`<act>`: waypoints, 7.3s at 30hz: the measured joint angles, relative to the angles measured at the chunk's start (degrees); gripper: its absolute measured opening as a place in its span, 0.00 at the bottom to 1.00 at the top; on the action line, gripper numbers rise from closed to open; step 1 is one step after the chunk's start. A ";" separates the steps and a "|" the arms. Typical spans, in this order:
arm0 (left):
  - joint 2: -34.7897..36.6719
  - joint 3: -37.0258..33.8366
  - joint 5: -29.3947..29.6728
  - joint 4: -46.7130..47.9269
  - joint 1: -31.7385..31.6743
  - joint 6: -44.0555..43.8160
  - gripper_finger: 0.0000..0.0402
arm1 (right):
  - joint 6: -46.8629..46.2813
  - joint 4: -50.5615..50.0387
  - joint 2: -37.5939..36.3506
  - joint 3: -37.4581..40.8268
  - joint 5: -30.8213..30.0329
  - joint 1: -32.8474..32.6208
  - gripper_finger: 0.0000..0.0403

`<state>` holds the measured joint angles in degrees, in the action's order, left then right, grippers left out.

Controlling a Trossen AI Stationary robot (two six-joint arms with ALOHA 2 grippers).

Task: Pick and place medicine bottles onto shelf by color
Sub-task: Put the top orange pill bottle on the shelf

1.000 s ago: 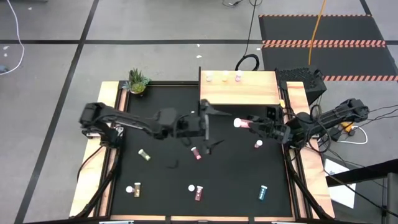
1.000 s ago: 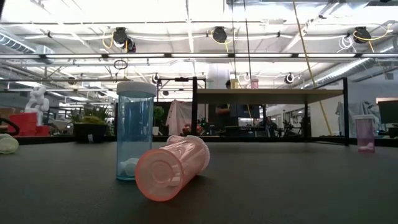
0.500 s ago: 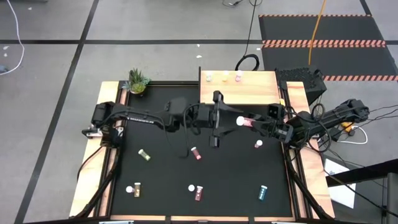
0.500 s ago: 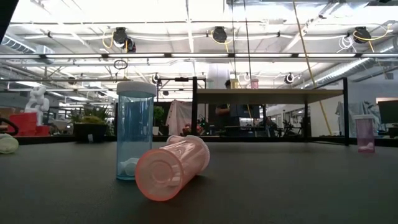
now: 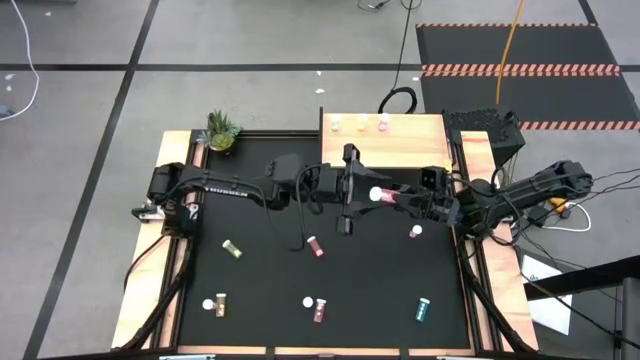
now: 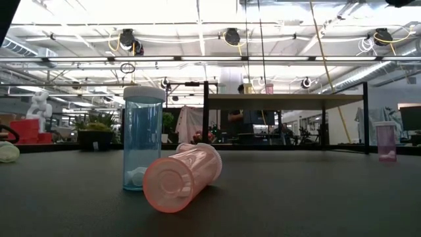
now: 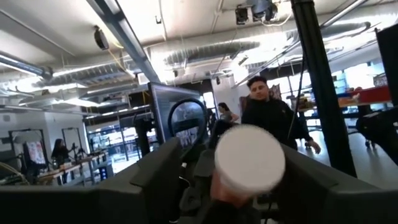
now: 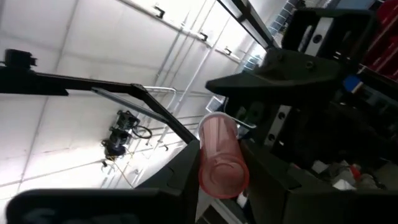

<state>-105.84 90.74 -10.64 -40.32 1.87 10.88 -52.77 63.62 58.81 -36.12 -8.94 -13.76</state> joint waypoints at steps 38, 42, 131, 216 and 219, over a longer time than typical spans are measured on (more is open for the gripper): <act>0.00 0.00 -0.96 -0.26 -0.61 0.61 0.30 | -0.63 10.34 4.63 0.02 2.73 2.07 0.25; 0.00 0.00 -0.95 -0.23 -0.61 0.55 0.29 | -0.37 10.27 4.63 0.02 2.77 2.07 0.29; 15.39 -0.02 22.92 75.47 3.44 -6.59 0.29 | 60.34 -77.16 21.33 -40.96 7.71 11.91 0.33; 27.10 -0.02 6.53 66.58 -42.20 9.81 0.74 | 43.16 -41.48 -2.93 2.04 -15.23 59.06 0.29; 27.10 -0.02 6.58 66.60 -42.73 9.65 0.74 | 42.97 -43.97 -0.45 1.08 -16.23 59.05 0.29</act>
<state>-78.74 90.72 -4.06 26.28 -40.87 20.53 -9.80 19.65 58.36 -35.04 -25.17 45.30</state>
